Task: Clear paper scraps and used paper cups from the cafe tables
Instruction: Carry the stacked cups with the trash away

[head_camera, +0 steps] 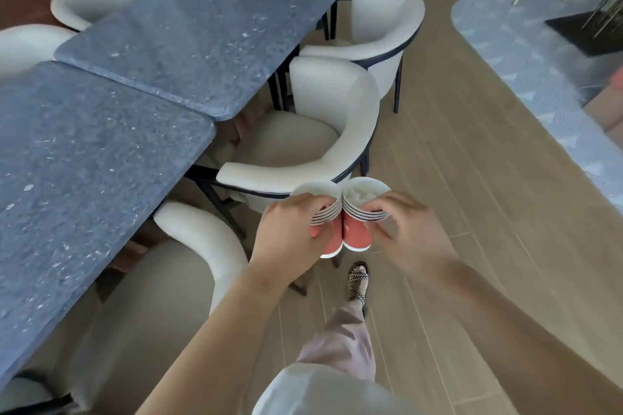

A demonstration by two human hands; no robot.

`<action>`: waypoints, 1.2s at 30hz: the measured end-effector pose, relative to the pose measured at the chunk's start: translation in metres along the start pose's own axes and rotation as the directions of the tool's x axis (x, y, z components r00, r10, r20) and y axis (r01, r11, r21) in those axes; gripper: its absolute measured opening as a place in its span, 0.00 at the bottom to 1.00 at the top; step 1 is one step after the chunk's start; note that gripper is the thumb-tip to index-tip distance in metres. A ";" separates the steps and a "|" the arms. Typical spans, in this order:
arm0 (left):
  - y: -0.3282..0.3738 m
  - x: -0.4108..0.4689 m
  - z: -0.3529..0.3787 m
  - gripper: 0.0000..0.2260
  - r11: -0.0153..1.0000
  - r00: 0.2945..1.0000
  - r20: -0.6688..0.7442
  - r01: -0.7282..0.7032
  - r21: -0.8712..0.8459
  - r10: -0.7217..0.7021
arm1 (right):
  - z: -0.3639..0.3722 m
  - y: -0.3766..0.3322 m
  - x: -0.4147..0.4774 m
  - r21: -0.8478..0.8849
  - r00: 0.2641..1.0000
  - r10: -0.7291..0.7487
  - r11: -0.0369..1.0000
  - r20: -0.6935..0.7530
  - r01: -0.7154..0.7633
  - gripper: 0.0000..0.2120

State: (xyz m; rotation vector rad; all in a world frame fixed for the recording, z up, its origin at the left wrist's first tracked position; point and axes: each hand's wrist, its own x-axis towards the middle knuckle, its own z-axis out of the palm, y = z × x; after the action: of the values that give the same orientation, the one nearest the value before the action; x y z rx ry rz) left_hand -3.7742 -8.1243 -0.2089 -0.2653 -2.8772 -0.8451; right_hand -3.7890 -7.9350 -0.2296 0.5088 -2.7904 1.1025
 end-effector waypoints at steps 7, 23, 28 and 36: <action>0.003 0.183 0.066 0.14 0.999 0.998 0.056 0.016 -0.030 -0.014 | -0.040 0.113 0.142 0.001 0.999 0.054 0.999 0.003 -0.054 0.08; 0.038 0.494 0.143 0.14 0.999 0.997 0.079 0.008 -0.032 -0.006 | -0.131 0.291 0.395 0.022 0.998 0.068 0.997 -0.002 -0.068 0.09; 0.077 0.618 0.204 0.14 0.998 0.995 0.095 -0.022 -0.050 0.027 | -0.183 0.388 0.477 0.018 0.997 0.076 0.997 -0.023 -0.076 0.08; 0.150 0.792 0.270 0.16 0.998 0.998 0.063 -0.026 -0.053 0.029 | -0.278 0.512 0.594 -0.036 0.993 0.115 0.993 -0.009 -0.116 0.07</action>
State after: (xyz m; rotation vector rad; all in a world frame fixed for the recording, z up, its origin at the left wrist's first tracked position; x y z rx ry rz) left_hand -4.5365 -7.7487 -0.2182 -0.3428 -2.9054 -0.9246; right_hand -4.5300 -7.5577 -0.2315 0.3425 -2.8597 1.0699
